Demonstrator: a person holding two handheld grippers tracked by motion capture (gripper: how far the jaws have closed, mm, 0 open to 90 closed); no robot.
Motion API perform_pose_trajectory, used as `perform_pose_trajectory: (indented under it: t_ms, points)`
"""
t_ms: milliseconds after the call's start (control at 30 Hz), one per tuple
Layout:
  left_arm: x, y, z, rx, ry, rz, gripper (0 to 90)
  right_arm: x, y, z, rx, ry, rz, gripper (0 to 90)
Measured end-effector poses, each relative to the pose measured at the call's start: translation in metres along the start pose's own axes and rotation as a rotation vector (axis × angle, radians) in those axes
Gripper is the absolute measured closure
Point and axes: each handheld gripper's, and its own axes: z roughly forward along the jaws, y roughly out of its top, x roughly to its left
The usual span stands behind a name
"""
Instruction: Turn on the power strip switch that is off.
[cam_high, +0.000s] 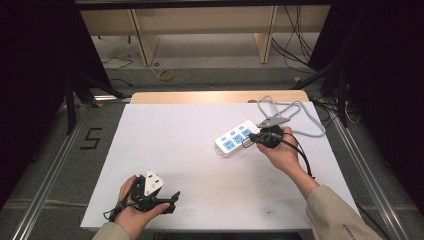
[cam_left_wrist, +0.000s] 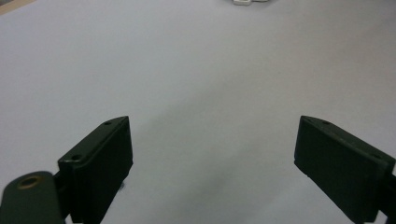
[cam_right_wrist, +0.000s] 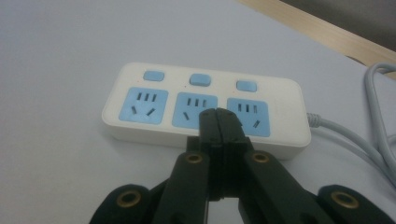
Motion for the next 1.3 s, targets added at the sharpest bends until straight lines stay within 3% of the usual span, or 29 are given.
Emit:
perform_pose_trajectory:
  t_ms: [1300]
  points:
    - [0.0,0.0,0.0,-0.004,0.001,0.003,11.3,-0.009,0.015,0.025,0.047,-0.004,0.036,90.0]
